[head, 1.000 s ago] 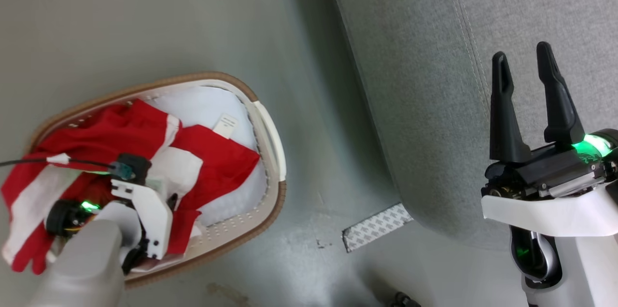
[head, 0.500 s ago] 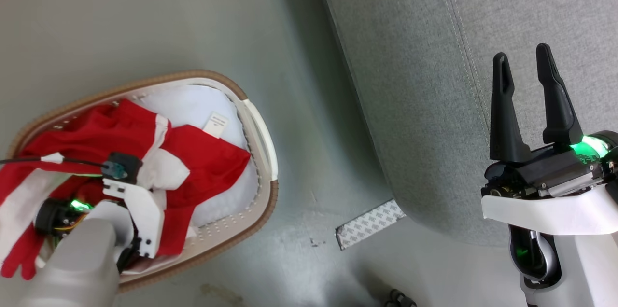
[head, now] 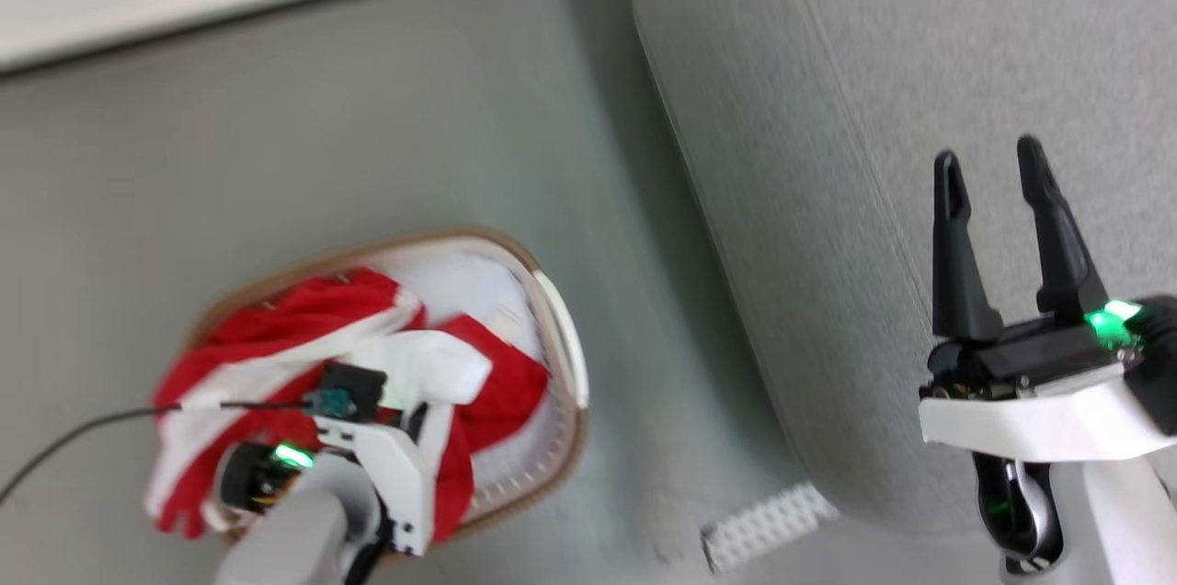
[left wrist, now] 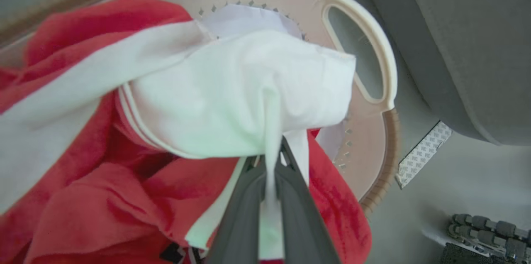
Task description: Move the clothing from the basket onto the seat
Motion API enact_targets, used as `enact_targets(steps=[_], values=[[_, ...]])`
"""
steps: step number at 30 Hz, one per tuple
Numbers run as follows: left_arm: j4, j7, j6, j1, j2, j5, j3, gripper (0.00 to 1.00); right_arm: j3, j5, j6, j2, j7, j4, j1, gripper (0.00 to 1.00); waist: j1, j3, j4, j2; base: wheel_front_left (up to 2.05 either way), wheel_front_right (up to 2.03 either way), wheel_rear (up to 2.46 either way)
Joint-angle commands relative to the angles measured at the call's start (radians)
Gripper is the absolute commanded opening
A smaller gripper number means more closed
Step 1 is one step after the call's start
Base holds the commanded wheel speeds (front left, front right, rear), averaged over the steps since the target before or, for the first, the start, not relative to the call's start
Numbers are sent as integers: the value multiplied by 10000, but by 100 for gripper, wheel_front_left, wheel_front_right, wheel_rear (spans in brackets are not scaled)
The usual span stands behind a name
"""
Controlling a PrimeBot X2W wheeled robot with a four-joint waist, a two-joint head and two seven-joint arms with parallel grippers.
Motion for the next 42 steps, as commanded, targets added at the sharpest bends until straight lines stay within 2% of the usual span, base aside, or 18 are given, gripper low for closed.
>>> enact_targets(steps=[1, 15, 26, 36, 42], values=[[-269, -273, 25, 328, -109, -340, -211, 0, -97, -212, -17, -41, 1, 148, 275, 100, 0, -1371, 886, 0, 0, 0, 0], [-2258, -1124, 25, 1244, -99, -1784, -1330, 0, -481, -991, -17, -42, 3, 933, 1565, 100, 0, -4154, 2647, 0, 0, 0, 0], [-4569, -1243, 63, 1399, 336, -1673, -1127, 0, -445, -921, -17, -39, 3, 1265, 2449, 100, 0, -5679, 3254, 0, 0, 0, 0], [-7425, -1100, 880, 621, 778, -1378, -686, 0, -65, -851, -17, -42, 3, 1325, 2741, 100, 0, -6025, 3348, 0, 0, 0, 0], [-8513, -818, 1324, 395, 1049, -1462, -385, 0, 130, -807, -18, -39, 3, 1371, 2803, 100, 0, -6040, 3279, 0, 0, 0, 0]])
